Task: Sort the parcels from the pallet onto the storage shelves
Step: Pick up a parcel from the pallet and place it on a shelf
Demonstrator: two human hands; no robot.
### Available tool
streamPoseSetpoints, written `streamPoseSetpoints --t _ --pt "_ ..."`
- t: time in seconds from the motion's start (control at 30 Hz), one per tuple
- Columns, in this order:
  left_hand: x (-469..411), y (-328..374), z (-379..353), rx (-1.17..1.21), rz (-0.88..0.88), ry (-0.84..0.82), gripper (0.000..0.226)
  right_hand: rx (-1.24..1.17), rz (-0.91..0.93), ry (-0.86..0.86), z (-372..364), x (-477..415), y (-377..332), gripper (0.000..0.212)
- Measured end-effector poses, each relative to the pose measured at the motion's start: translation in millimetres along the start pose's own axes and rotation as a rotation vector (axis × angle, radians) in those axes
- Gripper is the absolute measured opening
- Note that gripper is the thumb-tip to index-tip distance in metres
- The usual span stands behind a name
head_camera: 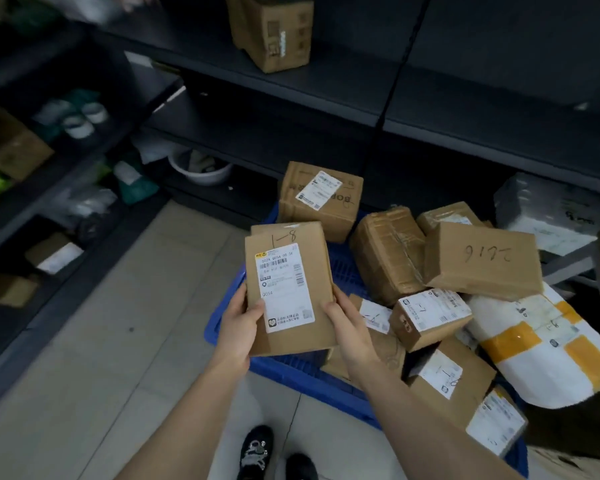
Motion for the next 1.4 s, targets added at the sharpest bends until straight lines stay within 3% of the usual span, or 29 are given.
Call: streamPoseSetpoints --t 0.17,0.3,0.47,0.63,0.73,0.83,0.97,1.13,1.4 --pt "34.0 4.3 71.9 0.209 -0.033 0.258 0.024 0.063 0.089 -0.182 -70.0 18.9 -29.4 0.042" --pt "67.5 6.9 145.1 0.299 -0.071 0.397 0.025 0.090 0.087 -0.344 -141.1 43.0 -41.4 0.028" --pt "115.7 0.9 239.2 0.384 -0.123 0.565 0.025 0.204 0.179 -0.533 -233.5 83.5 -48.9 0.041" --pt "158.0 -10.4 331.7 0.448 -0.179 0.696 0.027 0.309 0.308 -0.659 -331.1 130.2 -48.5 0.040" --pt "180.4 -16.0 385.8 0.339 -0.191 0.761 0.032 0.357 0.366 -0.738 -388.2 160.7 -39.9 0.042" --pt "199.7 -22.3 435.8 0.060 -0.184 0.846 0.035 0.413 0.438 -0.791 -441.5 189.3 -29.0 0.044" --pt "222.2 -33.5 502.2 -0.148 -0.109 0.929 0.054 0.515 0.520 -0.879 -515.5 227.2 -12.5 0.047" --pt "242.3 -48.6 579.6 -0.198 -0.018 0.991 0.062 0.583 0.468 -1.069 -594.0 264.0 9.5 0.056" --pt "235.2 -56.6 691.6 -0.108 0.068 1.028 0.066 0.789 0.510 -1.228 -721.0 284.3 37.6 0.066"
Point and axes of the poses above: each hand's wrist, its own x-axis away from the middle knuckle, its own z-axis out of the back of the hand, y = z × x, the point moved 5 cm from there along -x, towards the middle knuckle, and after that the axes turned 7 degrees about z, right-handed, at the moved point
